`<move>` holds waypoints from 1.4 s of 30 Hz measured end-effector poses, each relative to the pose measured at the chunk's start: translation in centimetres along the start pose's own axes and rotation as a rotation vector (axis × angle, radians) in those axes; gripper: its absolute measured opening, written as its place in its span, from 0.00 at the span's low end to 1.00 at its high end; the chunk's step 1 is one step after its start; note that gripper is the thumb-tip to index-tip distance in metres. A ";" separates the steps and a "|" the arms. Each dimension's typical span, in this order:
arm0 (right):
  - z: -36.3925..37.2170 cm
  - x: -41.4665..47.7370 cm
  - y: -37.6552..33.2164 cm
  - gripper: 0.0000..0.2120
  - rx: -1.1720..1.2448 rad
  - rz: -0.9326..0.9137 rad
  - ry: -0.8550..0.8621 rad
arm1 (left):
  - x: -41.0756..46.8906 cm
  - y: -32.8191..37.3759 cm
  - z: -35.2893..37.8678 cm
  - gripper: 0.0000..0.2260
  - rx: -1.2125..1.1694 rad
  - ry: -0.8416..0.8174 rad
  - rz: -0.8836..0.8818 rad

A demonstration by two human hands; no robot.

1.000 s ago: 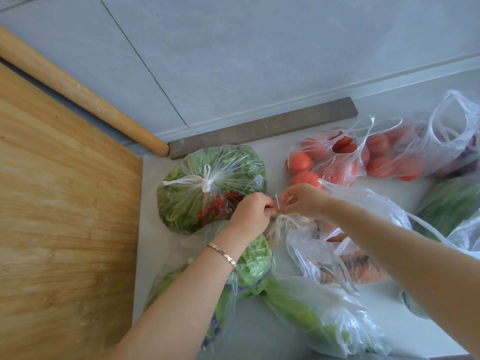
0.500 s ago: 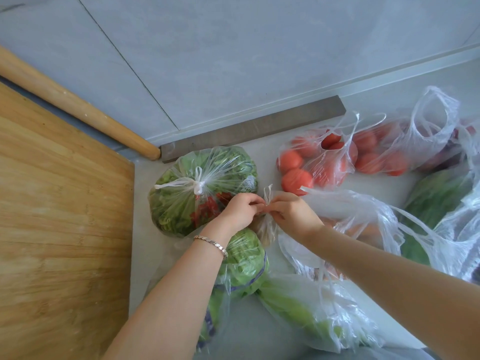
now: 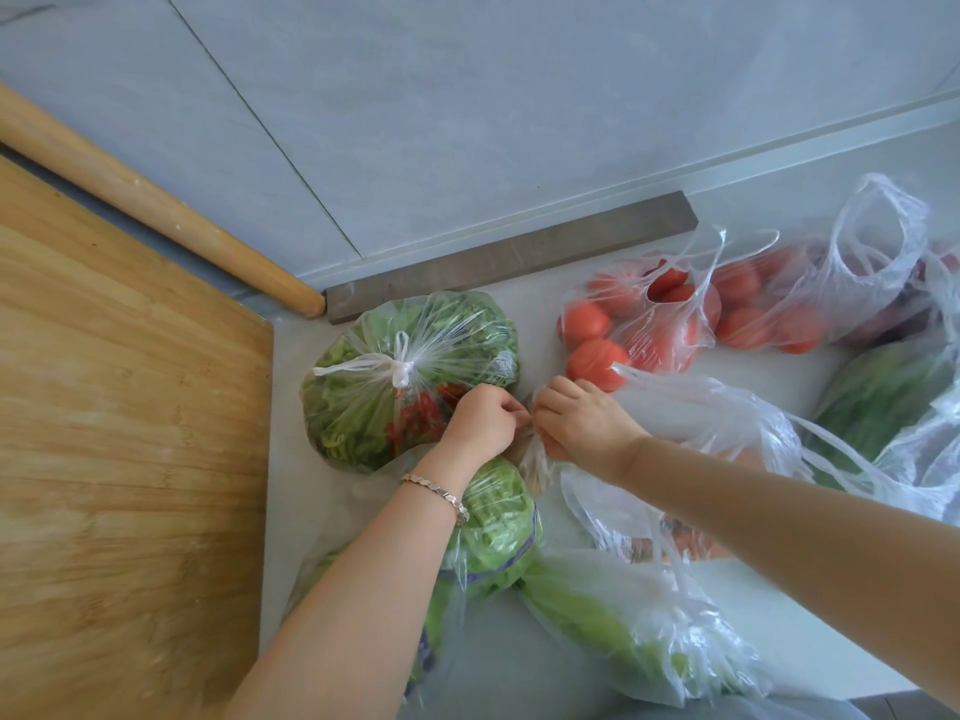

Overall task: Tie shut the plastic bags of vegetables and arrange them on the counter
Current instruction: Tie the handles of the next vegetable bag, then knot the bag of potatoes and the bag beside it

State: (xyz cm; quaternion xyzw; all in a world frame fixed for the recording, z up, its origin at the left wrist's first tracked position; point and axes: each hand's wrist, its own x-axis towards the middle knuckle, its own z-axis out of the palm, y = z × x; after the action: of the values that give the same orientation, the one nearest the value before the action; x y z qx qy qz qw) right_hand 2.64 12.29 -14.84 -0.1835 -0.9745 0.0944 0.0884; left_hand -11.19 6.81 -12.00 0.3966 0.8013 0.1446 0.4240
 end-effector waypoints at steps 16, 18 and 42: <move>-8.0 -7.1 1.5 0.04 0.654 0.666 0.198 | -4.6 3.0 0.0 0.20 0.486 0.299 0.419; -8.7 -9.4 2.5 0.07 0.658 0.795 0.155 | -6.6 3.8 0.7 0.23 0.486 0.143 0.532; -8.2 -9.4 3.5 0.26 0.169 1.147 0.006 | -12.0 6.4 0.9 0.15 -0.623 0.318 0.129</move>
State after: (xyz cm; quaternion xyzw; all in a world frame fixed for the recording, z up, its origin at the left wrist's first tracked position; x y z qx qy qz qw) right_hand 14.12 13.23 -8.95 -0.6747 -0.7081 0.2043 0.0401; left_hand -3.28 1.72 -2.12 0.2704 0.7480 0.4686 0.3845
